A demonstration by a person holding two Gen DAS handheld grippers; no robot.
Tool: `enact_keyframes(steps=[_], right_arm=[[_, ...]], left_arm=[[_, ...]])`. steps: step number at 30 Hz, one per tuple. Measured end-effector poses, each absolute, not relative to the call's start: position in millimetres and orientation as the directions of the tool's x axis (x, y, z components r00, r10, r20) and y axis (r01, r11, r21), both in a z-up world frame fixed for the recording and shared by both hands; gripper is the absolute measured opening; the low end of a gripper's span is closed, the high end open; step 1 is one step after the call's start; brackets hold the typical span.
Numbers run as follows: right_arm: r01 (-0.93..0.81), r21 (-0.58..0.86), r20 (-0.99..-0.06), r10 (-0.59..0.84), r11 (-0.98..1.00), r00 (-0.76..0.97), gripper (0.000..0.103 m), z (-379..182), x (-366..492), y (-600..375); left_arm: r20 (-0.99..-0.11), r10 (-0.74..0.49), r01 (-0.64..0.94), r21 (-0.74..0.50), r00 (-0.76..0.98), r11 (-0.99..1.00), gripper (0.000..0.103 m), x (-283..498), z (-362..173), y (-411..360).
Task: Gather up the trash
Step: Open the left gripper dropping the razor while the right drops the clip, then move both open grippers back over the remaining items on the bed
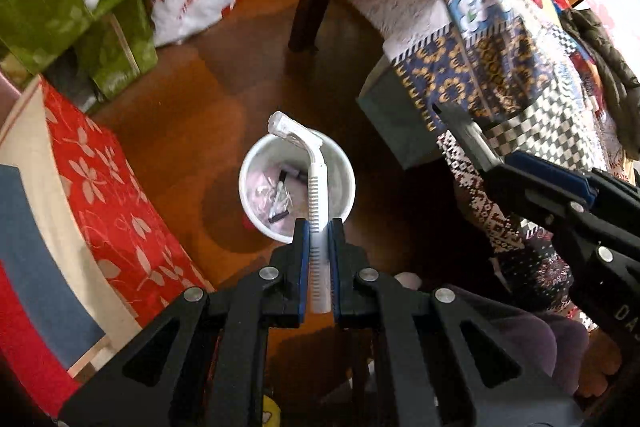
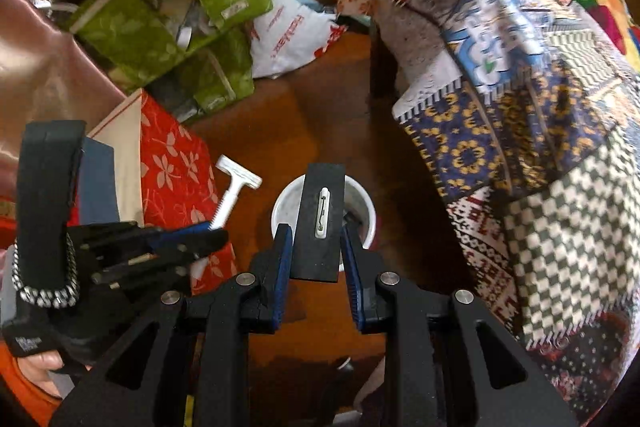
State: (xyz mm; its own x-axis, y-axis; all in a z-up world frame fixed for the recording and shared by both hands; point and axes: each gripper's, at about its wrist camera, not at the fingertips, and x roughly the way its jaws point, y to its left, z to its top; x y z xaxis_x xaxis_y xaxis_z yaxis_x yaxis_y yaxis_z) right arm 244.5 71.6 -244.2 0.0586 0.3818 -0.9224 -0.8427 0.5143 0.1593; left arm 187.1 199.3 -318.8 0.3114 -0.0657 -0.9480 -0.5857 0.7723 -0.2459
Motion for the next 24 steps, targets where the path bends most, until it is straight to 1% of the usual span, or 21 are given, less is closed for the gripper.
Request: enact_keyframes(steps=[7, 8, 9, 11, 15, 18, 24], right_arm=[[-0.840, 0.176, -0.929, 0.369, 0.513, 0.031, 0.024, -254.5, 260.9, 94.2], [-0.837, 0.184, -0.931, 0.363, 0.515, 0.018, 0.025, -255.6, 264.0, 97.3], [-0.837, 0.194, -0.935, 0.355, 0.511, 0.001, 0.029, -257.9, 266.2, 99.2], [-0.835, 0.206, -0.944, 0.328, 0.510, -0.032, 0.034, -264.9, 271.0, 102.9], [-0.842, 0.182, -0.950, 0.310, 0.508, -0.018, 0.034, -266.6, 271.3, 100.6], [-0.849, 0.165, -0.951, 0.310, 0.502, -0.001, 0.034, -263.1, 268.0, 93.9], [-0.854, 0.154, -0.942, 0.334, 0.497, 0.024, 0.034, -244.7, 262.3, 76.4]], left_arm=[[-0.945, -0.095, -0.586, -0.270, 0.313, 0.764, 0.008, 210.1, -326.6, 214.1], [-0.945, -0.092, -0.587, -0.271, 0.315, 0.763, 0.011, 213.2, -326.3, 216.2], [-0.948, -0.083, -0.594, -0.259, 0.307, 0.761, 0.019, 216.2, -326.7, 218.3], [-0.954, -0.058, -0.612, -0.235, 0.294, 0.755, 0.026, 218.9, -327.7, 222.5], [-0.953, -0.056, -0.625, -0.239, 0.298, 0.743, 0.026, 213.8, -326.9, 226.6], [-0.955, -0.036, -0.620, -0.218, 0.293, 0.753, 0.026, 208.8, -322.3, 224.2], [-0.947, 0.005, -0.598, -0.198, 0.320, 0.777, 0.026, 194.0, -296.2, 214.6]])
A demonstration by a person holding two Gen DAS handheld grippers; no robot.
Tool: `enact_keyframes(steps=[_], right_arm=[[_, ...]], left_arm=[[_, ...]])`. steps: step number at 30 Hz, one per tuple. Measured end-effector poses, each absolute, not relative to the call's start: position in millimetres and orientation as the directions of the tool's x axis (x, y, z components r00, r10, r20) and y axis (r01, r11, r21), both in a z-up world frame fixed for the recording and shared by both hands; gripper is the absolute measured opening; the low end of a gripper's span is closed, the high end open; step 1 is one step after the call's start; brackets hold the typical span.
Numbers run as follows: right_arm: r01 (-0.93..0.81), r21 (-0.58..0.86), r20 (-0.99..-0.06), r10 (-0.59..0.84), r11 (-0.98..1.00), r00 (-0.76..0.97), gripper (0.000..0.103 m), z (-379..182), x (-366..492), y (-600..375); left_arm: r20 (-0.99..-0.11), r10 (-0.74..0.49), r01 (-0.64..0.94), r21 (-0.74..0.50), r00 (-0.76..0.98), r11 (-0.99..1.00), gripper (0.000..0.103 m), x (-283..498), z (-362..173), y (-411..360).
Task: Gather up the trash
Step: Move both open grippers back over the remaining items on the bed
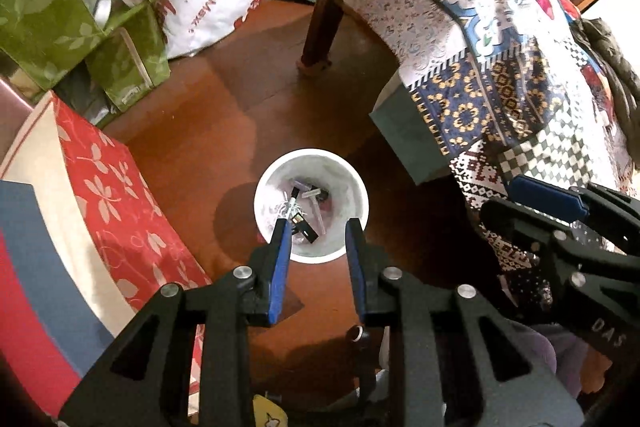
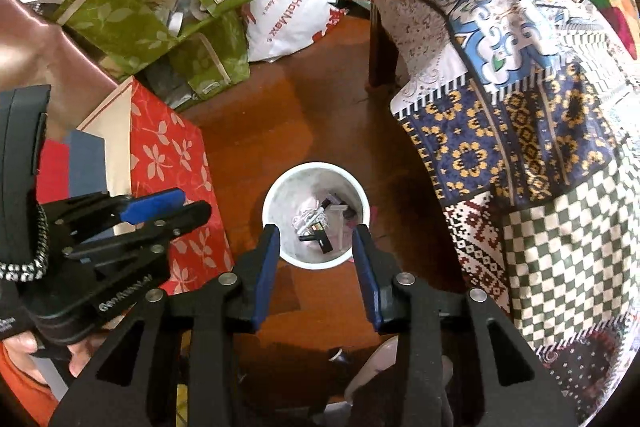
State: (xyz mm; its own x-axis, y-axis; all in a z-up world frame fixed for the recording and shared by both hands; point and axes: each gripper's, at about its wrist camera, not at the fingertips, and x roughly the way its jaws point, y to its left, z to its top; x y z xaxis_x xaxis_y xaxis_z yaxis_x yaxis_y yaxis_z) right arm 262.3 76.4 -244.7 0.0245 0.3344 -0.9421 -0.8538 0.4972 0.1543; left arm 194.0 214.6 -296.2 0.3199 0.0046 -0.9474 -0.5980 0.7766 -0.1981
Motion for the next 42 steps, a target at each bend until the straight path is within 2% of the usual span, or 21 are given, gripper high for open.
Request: enact_keyframes(steps=[9, 16, 24, 36, 38, 40, 42], right_arm=[[-0.849, 0.137, -0.890, 0.440, 0.510, 0.121, 0.034, -183.8, 257.0, 34.6], [-0.825, 0.145, -0.806, 0.549, 0.546, 0.222, 0.034, -122.9, 259.7, -16.5], [-0.795, 0.113, -0.698, 0.617, 0.596, 0.363, 0.034, -61.7, 265.5, -85.3], [-0.695, 0.069, -0.576, 0.598, 0.715, 0.558, 0.034, -9.5, 295.7, -188.7], [-0.675, 0.066, -0.567, 0.584, 0.735, 0.580, 0.035, -4.5, 306.0, -205.4], [-0.654, 0.054, -0.558, 0.566, 0.755, 0.608, 0.037, -1.5, 312.6, -217.0], [-0.625, 0.045, -0.546, 0.543, 0.779, 0.638, 0.048, 1.9, 322.0, -230.5]], left_arm=[[-0.905, 0.087, -0.556, -0.178, 0.417, 0.812, 0.026, 179.3, -224.6, 187.4], [-0.843, 0.143, -0.493, -0.158, 0.519, 0.856, 0.026, 184.9, -159.4, 145.5], [-0.756, 0.148, -0.376, -0.137, 0.637, 0.916, 0.026, 209.2, -97.6, 77.5], [-0.652, 0.066, -0.201, -0.134, 0.755, 0.970, 0.026, 273.5, -36.4, -15.5], [-0.636, 0.048, -0.172, -0.134, 0.770, 0.976, 0.029, 285.5, -29.8, -29.7], [-0.620, 0.025, -0.141, -0.139, 0.784, 0.980, 0.031, 300.0, -24.1, -43.2], [-0.610, 0.002, -0.115, -0.146, 0.793, 0.983, 0.037, 313.3, -20.8, -54.3]])
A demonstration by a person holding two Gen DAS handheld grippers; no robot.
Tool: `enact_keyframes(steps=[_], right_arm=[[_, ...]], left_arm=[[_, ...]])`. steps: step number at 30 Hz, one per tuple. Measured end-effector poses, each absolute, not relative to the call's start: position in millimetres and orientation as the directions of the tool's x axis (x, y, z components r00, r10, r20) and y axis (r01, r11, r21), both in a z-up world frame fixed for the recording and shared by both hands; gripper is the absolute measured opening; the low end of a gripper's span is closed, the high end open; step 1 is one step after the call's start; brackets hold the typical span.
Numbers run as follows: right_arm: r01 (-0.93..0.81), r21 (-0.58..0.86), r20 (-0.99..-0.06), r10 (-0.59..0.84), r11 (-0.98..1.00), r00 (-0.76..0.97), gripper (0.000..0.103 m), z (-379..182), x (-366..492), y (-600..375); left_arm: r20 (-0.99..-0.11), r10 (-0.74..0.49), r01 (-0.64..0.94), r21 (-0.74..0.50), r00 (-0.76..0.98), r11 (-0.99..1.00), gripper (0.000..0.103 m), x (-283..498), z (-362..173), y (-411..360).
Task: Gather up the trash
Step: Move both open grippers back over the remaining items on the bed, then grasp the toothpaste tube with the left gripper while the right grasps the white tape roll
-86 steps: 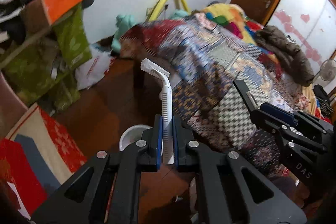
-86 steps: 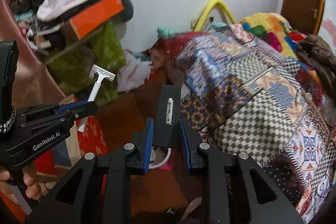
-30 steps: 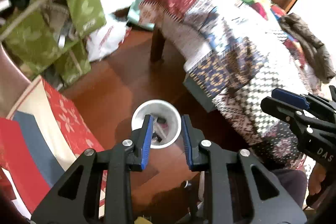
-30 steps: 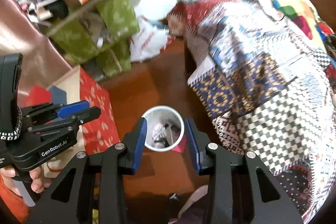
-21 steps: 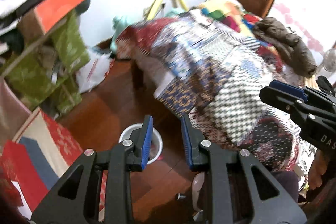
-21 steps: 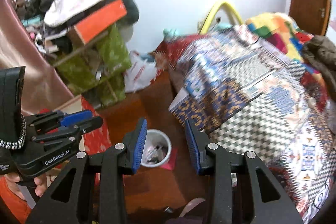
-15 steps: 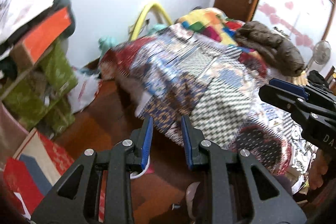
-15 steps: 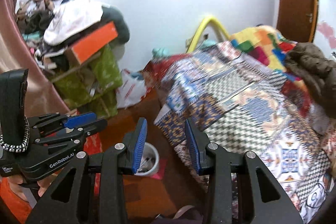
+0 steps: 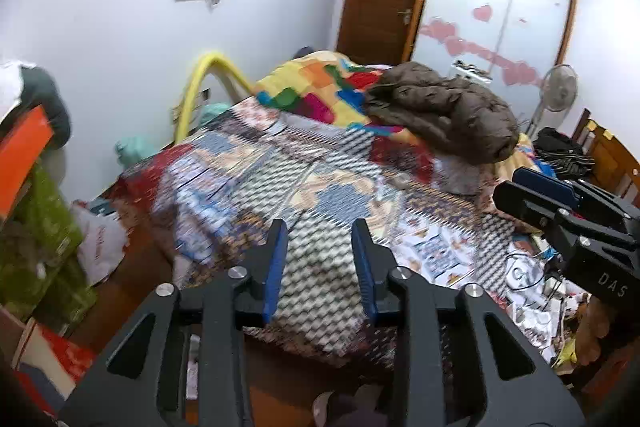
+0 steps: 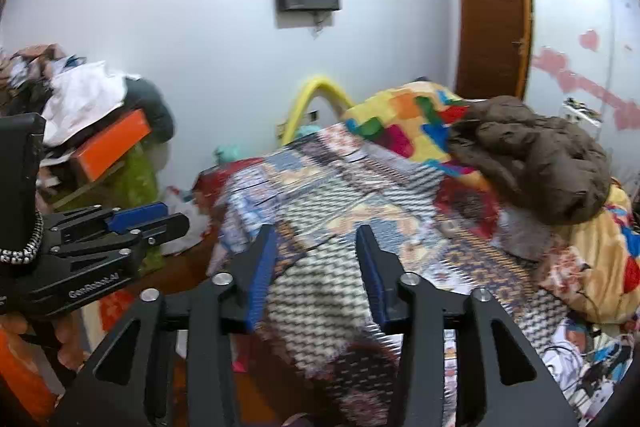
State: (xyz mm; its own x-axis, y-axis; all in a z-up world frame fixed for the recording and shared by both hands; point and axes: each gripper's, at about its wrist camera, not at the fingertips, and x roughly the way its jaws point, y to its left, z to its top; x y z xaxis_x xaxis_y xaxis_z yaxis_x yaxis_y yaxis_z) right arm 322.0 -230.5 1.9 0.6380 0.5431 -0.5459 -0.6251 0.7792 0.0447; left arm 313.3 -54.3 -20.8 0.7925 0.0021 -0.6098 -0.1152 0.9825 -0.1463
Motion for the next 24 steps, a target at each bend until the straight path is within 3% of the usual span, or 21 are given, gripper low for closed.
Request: enact_keyframes(steps=[3, 11, 24], right_arm=[[-0.574, 0.055, -0.522, 0.514, 0.817, 0.681, 0.064, 5.5, 337.8, -251.7], [-0.452, 0.086, -0.524, 0.427, 0.888, 0.737, 0.064, -7.6, 399.6, -295.7], [-0.374, 0.085, -0.629, 0.341, 0.923, 0.698, 0.064, -87.9, 523.1, -304.6]], left_arm=[[-0.603, -0.025, -0.087, -0.156, 0.797, 0.984, 0.050, 338.8, -19.8, -69.6], [-0.635, -0.077, -0.032, -0.157, 0.769, 0.987, 0.055, 423.1, -39.7, -97.9], [-0.705, -0.145, -0.024, -0.224, 0.694, 0.974, 0.055, 555.1, -116.9, -104.4]])
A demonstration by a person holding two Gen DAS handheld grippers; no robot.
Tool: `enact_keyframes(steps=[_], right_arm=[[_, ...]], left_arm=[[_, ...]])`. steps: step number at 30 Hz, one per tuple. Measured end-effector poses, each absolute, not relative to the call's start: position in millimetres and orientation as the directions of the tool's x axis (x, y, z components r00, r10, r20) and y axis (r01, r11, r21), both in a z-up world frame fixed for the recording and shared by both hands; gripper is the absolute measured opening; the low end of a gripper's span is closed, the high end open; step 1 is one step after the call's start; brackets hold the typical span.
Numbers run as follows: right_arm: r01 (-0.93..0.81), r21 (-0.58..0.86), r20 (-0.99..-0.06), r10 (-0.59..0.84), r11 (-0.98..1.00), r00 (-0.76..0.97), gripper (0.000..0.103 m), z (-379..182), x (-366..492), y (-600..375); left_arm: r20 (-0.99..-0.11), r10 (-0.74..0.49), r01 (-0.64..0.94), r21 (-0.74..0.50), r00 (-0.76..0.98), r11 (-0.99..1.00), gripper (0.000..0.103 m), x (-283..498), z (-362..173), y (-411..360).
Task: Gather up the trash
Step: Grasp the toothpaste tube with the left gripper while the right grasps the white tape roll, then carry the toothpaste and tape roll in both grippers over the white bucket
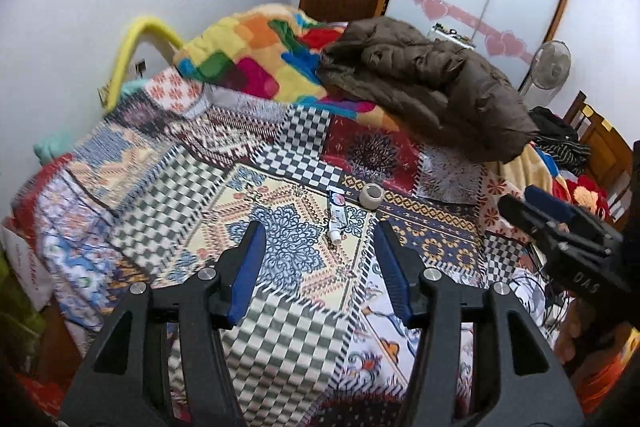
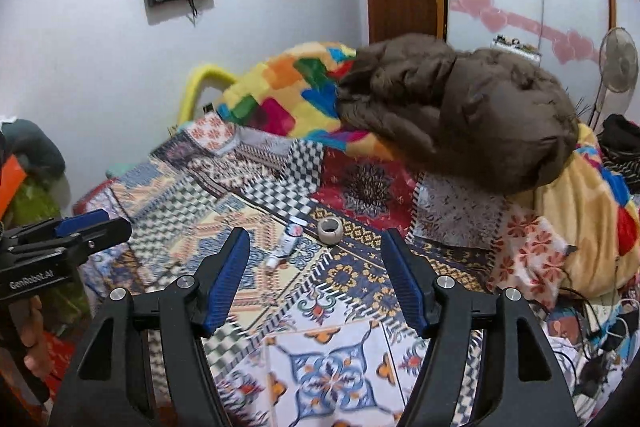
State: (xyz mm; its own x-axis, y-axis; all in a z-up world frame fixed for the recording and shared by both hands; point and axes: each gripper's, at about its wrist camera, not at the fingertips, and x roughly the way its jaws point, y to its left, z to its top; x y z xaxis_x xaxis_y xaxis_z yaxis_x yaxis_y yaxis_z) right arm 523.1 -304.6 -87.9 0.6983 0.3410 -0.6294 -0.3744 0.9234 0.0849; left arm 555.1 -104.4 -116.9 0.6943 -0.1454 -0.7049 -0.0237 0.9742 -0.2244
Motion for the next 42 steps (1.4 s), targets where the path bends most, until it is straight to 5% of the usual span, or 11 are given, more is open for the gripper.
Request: enact_keyframes(steps=[19, 24, 34, 39, 42], right_arm=[[-0.365, 0.190, -0.788, 0.363, 0.912, 0.497, 0.063, -226.1, 668.3, -271.4], [-0.393, 0.140, -0.810, 0.334, 0.909, 0.483, 0.036, -233.9, 677.5, -263.4], [-0.350, 0.189, -0.787, 0.354, 0.918, 0.505, 0.034, -223.0, 672.2, -282.5], [-0.354, 0.176, -0.773, 0.351, 0.919, 0.529, 0.035, -211.3, 654.7, -300.4], [-0.357, 0.164, -0.769, 0.346, 0.919, 0.538, 0.035, -207.3, 647.5, -304.6]], left_arm=[[-0.808, -0.144, -0.055, -0.213, 0.571, 0.976, 0.055, 669.3, -242.8, -98.9], [-0.814, -0.170, -0.016, -0.214, 0.555, 0.977, 0.055, 680.6, -254.0, -113.6], [-0.842, -0.173, 0.075, -0.157, 0.511, 0.985, 0.054, 694.9, -276.0, -159.4], [-0.851, -0.168, 0.090, -0.142, 0.498, 0.986, 0.032, 699.5, -283.7, -171.5], [-0.849, -0.146, 0.097, -0.113, 0.508, 0.989, 0.027, 698.2, -284.5, -179.1]])
